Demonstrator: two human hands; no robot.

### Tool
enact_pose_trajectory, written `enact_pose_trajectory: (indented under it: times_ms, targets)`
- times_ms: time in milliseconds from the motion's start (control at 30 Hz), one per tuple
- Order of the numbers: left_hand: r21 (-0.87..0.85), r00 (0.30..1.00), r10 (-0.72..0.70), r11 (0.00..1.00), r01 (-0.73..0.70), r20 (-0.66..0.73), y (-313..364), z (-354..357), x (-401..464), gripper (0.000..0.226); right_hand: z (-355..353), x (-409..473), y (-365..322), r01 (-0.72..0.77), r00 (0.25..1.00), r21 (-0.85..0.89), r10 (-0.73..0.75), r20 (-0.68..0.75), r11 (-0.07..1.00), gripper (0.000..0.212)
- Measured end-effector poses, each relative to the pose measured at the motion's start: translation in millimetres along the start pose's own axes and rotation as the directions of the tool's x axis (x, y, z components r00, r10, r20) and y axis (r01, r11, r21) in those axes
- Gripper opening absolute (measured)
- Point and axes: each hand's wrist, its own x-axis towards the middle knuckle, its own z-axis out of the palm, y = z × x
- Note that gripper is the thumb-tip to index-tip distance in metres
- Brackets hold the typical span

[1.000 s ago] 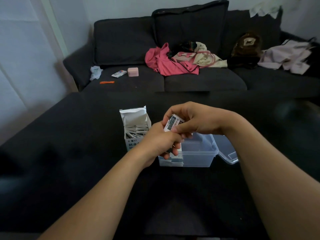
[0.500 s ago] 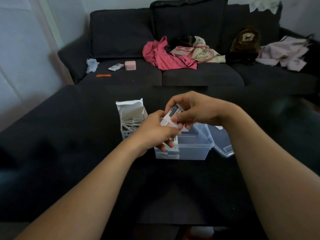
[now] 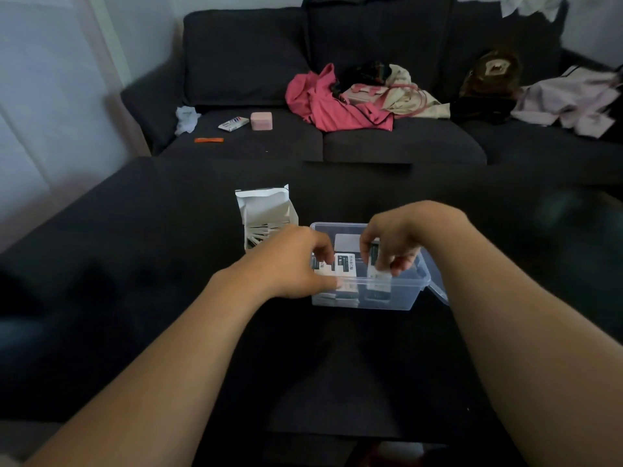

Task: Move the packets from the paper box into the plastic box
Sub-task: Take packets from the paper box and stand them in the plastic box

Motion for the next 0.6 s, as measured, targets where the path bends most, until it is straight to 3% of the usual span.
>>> enact_pose_trajectory:
  times_ms: [133, 600]
  targets:
    - [0.061, 1.0, 0.008, 0.998, -0.01, 0.026, -1, 3, 2, 0.033, 14, 12, -2, -0.044, 0.998, -0.017, 0.045, 0.036, 0.999, 0.027]
    - [0.0, 0.997, 0.054, 0.999, -0.054, 0.046, -7, 12, 9, 0.03, 29, 25, -6, -0.081, 0.992, -0.101, 0.071, -0.106, 0.992, 0.05]
